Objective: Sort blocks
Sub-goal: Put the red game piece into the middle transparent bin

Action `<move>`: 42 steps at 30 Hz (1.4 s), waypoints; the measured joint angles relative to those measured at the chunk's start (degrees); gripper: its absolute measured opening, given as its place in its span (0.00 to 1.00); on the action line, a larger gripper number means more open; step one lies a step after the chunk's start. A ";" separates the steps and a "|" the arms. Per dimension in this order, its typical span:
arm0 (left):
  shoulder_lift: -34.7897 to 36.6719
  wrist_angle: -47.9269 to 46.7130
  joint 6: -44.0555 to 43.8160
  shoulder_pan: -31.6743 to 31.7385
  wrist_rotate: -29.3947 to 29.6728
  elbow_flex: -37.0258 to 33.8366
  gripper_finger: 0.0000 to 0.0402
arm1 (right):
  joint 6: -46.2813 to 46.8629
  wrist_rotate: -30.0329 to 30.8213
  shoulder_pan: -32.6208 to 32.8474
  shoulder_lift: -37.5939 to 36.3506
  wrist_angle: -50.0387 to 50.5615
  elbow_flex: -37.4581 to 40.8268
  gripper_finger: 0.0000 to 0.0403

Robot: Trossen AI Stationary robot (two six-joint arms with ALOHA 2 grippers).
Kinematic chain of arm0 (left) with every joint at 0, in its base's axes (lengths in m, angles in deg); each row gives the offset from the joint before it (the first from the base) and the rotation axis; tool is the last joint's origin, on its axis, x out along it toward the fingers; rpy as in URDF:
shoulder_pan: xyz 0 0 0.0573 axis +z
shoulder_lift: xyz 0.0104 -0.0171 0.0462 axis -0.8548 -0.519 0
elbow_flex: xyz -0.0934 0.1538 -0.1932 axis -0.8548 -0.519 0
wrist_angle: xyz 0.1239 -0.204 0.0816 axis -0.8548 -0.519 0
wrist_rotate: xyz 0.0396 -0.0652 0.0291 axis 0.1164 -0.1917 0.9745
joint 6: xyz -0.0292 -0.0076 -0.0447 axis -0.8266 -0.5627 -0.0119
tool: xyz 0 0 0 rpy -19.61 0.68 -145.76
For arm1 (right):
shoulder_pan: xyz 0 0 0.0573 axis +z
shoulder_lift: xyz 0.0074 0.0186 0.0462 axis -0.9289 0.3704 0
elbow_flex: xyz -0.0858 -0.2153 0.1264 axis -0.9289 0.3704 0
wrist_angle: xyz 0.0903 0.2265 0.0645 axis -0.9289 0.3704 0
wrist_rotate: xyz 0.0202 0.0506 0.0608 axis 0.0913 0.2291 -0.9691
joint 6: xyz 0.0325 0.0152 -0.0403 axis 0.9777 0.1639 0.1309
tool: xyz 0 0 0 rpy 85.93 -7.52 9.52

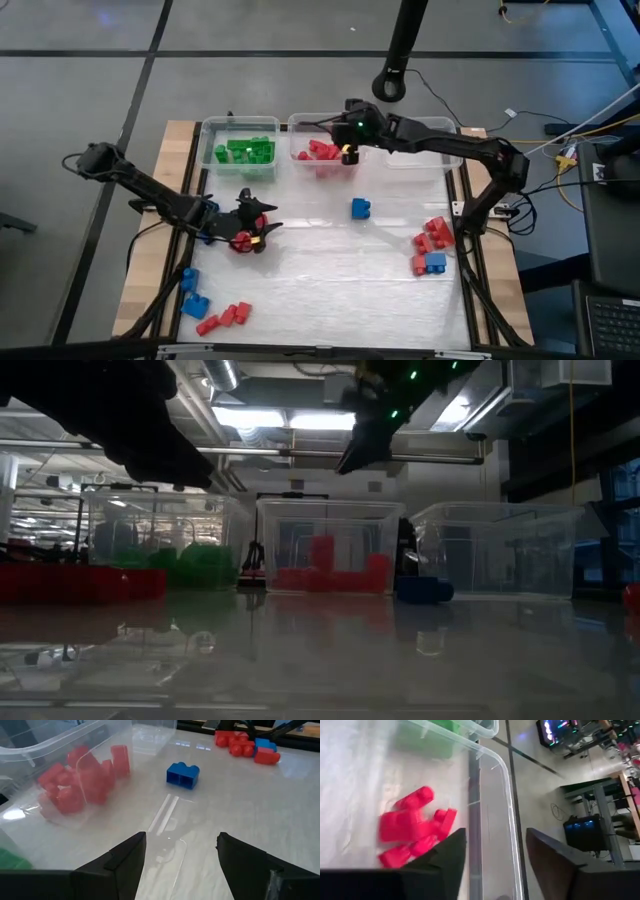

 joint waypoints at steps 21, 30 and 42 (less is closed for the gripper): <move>-0.02 -24.24 -4.53 4.24 -8.87 7.67 0.57 | 20.74 4.37 39.79 -20.30 -5.35 29.83 0.60; -0.06 -37.54 -3.28 10.59 -18.58 7.68 0.57 | 24.74 18.48 54.42 -13.21 -53.38 50.98 0.60; -0.33 -28.60 -3.34 11.75 -22.16 -1.02 0.57 | 25.44 24.05 56.49 4.73 -70.27 52.52 0.60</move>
